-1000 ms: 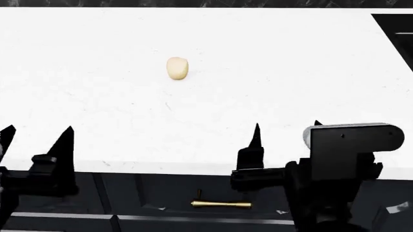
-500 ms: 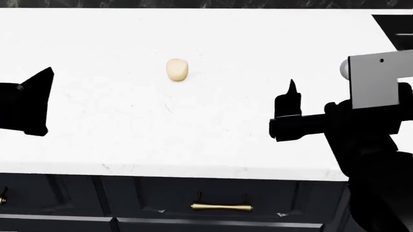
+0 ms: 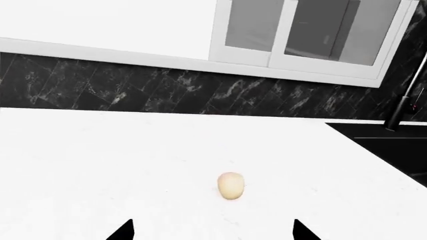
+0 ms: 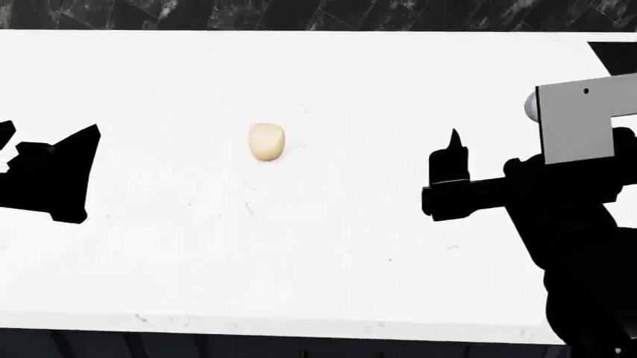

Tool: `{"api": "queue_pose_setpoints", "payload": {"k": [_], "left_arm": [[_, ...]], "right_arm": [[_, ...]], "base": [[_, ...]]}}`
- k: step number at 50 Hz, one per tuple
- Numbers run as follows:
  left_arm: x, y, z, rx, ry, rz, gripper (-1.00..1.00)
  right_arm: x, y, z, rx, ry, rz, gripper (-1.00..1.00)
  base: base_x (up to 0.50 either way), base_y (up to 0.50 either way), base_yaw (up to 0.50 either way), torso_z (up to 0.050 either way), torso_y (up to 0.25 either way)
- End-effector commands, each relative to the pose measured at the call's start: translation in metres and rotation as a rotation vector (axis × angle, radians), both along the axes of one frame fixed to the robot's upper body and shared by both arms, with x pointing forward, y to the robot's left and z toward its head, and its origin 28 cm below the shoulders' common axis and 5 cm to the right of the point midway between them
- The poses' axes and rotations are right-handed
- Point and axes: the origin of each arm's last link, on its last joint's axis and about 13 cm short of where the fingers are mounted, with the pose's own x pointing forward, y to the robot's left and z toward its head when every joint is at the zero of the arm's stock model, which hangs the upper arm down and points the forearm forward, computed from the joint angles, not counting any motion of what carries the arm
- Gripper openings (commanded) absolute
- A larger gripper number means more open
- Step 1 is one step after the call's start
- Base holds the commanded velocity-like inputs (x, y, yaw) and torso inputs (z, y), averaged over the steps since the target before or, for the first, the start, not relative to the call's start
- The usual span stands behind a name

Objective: Place the apricot and the ginger on separate cutting boards.

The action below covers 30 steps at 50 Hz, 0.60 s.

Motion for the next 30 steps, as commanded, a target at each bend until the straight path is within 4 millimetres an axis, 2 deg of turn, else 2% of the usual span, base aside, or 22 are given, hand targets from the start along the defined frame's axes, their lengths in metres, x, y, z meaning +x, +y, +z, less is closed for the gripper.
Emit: {"api": "queue_pose_setpoints", "payload": {"k": [1,30], "left_arm": [[0.0004,0.0006,-0.0043,-0.011,0.014,-0.002,1.0],[-0.003,0.0051,-0.0134,-0.003,0.049,0.002,1.0]], "right_arm": [[-0.0015,-0.0001,-0.0035,0.004,0.014,0.013,1.0],[-0.0053,-0.0039,-0.0069,-0.008,0.029,0.028,1.0]], "base": [[0.25,0.0,0.0,0.0,0.0],[0.25,0.0,0.0,0.0,0.0]]}}
